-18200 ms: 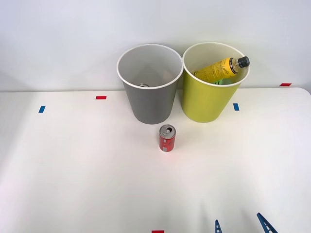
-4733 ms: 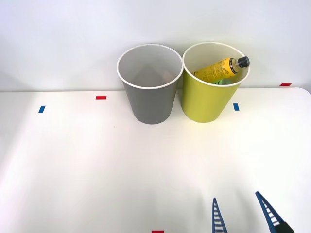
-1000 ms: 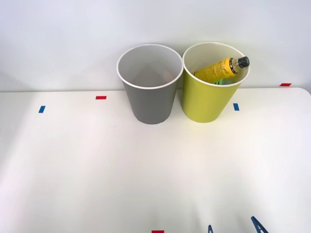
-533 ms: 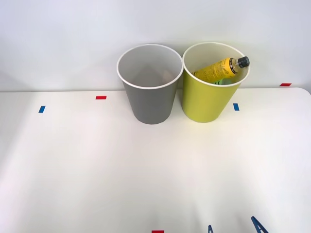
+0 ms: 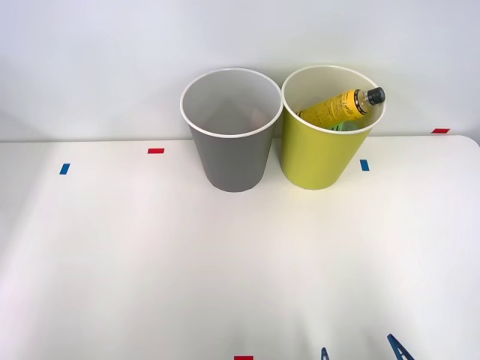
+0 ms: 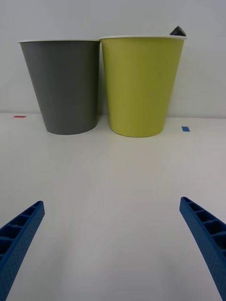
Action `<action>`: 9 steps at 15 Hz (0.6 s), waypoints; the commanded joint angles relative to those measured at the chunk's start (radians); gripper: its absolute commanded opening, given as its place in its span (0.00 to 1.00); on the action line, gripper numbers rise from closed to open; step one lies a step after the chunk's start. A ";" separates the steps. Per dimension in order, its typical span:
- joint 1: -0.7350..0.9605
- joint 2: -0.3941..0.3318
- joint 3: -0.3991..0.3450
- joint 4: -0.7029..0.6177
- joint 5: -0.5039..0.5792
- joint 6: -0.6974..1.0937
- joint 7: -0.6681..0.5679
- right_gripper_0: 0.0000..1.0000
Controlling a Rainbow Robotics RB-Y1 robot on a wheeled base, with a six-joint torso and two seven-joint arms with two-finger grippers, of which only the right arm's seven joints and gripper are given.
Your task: Put cans in the gray bin, plastic bottles in the light green bin
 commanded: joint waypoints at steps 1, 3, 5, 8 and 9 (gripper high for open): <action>0.000 0.000 0.000 0.000 0.000 0.000 0.000 1.00; 0.000 0.000 0.000 0.000 0.000 0.000 0.000 1.00; 0.000 0.000 0.000 0.000 0.000 0.000 0.000 1.00; 0.000 0.000 0.000 0.000 0.000 0.000 0.000 1.00; 0.000 0.000 0.000 0.000 0.000 0.000 0.000 1.00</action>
